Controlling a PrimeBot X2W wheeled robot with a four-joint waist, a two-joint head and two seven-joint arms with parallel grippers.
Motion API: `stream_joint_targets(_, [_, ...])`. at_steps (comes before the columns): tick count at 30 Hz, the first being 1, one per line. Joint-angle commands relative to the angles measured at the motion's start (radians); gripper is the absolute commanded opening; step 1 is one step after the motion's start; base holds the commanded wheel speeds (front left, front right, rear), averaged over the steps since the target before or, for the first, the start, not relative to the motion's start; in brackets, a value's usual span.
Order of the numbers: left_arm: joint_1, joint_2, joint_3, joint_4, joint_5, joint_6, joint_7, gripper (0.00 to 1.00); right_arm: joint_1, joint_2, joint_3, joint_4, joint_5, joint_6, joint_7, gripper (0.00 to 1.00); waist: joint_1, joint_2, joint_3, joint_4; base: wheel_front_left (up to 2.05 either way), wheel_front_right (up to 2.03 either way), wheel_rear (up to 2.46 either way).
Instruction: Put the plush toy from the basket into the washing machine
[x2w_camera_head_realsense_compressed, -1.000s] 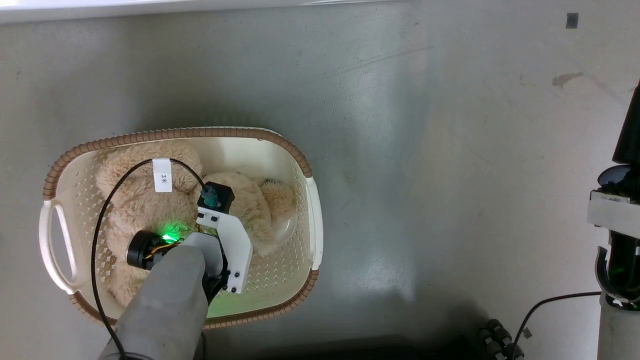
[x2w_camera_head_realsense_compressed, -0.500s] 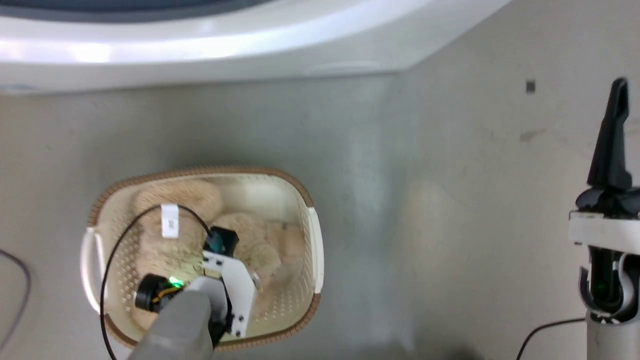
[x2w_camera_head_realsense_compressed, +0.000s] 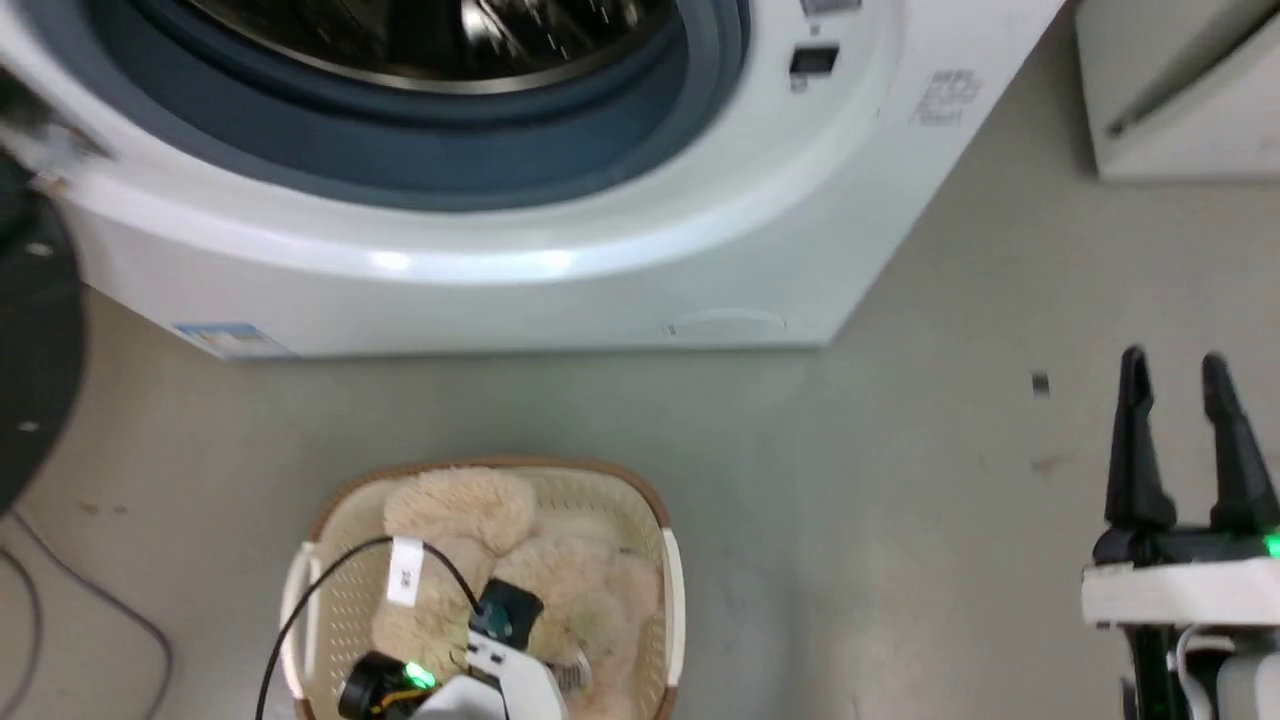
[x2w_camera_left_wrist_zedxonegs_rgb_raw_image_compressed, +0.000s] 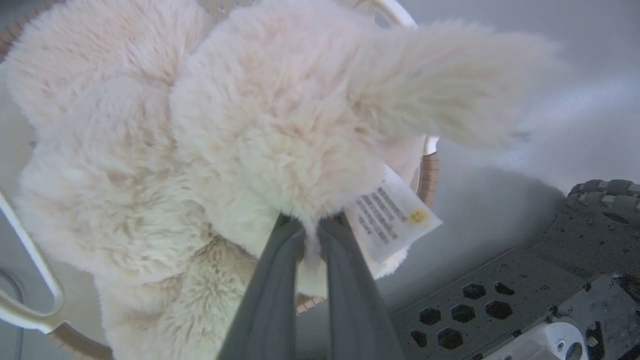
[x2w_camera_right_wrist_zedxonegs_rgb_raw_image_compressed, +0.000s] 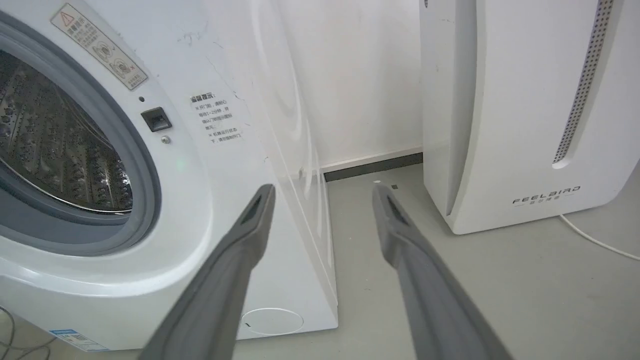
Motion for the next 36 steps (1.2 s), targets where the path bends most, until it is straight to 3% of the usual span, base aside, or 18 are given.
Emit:
stream_joint_targets(1, [0.018,0.0,-0.014,-0.012,-0.017,-0.004,-0.016,0.0,0.024,0.0,0.002,0.007,-0.012,-0.001,-0.004,1.0,0.0001,0.0,-0.095,0.038,0.0,0.0,0.0])
stream_joint_targets(9, [0.068,0.011,-0.08,-0.048,-0.077,-0.004,-0.11,0.0,0.105,0.0,-0.012,0.028,-0.012,-0.001,-0.004,1.0,0.0001,0.0,-0.22,0.072,0.0,0.0,0.0])
stream_joint_targets(17, [0.08,0.029,-0.084,-0.107,-0.089,0.004,-0.163,0.0,0.16,0.0,-0.015,0.036,-0.006,-0.001,-0.004,1.0,0.0001,0.0,-0.299,0.092,0.0,0.0,0.0])
stream_joint_targets(36, [0.107,0.099,0.063,-0.603,-0.025,0.155,-0.169,0.0,0.179,0.0,-0.013,0.031,0.004,-0.001,-0.004,1.0,0.0001,0.0,-0.328,0.064,0.0,0.0,0.0])
